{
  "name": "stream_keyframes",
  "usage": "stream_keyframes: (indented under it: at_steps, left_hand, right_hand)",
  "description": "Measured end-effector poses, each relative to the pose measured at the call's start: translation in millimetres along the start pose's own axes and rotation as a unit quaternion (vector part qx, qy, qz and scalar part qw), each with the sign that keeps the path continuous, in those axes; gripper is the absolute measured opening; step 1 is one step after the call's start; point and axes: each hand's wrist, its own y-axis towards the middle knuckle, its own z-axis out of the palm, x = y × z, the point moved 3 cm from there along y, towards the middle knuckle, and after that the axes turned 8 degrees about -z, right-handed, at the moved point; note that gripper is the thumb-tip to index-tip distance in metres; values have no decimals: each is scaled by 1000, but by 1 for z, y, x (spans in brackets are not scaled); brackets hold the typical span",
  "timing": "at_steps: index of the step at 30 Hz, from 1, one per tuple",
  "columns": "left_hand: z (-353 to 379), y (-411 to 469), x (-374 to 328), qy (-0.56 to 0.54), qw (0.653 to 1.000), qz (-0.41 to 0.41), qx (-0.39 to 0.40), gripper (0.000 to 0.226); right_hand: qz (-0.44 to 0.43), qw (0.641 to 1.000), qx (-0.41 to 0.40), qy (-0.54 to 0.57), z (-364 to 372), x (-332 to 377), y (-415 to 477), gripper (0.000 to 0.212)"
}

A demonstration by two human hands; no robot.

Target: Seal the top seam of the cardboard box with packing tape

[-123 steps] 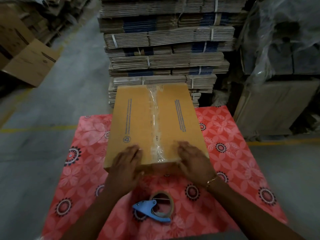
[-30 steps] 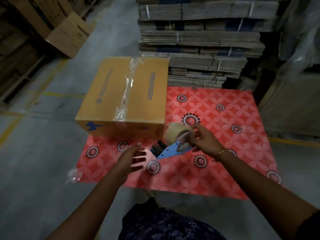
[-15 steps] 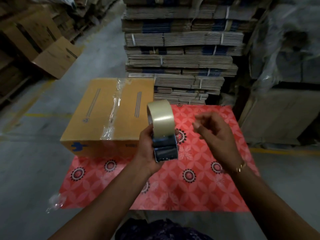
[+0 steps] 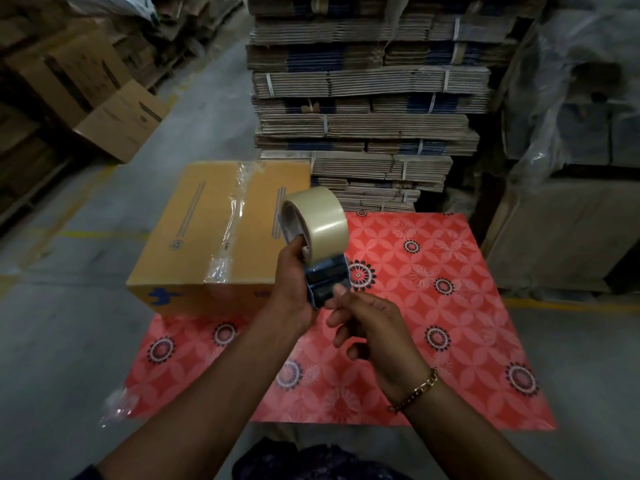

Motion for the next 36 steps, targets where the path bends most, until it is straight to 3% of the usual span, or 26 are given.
stream_keyframes:
  at_steps: [6, 10, 18, 24, 34, 36]
  left_hand:
    - [-20, 15, -6, -17, 999, 0, -51, 34]
    - [-27, 29, -17, -39, 999, -1, -34, 48]
    - [-53, 52, -26, -2, 998, -44, -34, 48]
    - [-80, 70, -38, 29, 996, -64, -54, 45]
    - [-110, 105, -51, 61, 988, -129, -60, 49]
    - [-114, 112, -55, 80, 985, -142, -64, 35]
  right_hand:
    - [5, 998, -18, 55, 15, -13, 7, 15]
    - [7, 998, -32, 53, 22, -17, 7, 13]
    - [34, 996, -61, 57, 42, -33, 17, 11]
    - [39, 994, -87, 60, 62, -46, 32, 29]
    - [57, 992, -108, 44, 92, -60, 57, 30]
    - [66, 990, -118, 40, 95, -67, 65, 28]
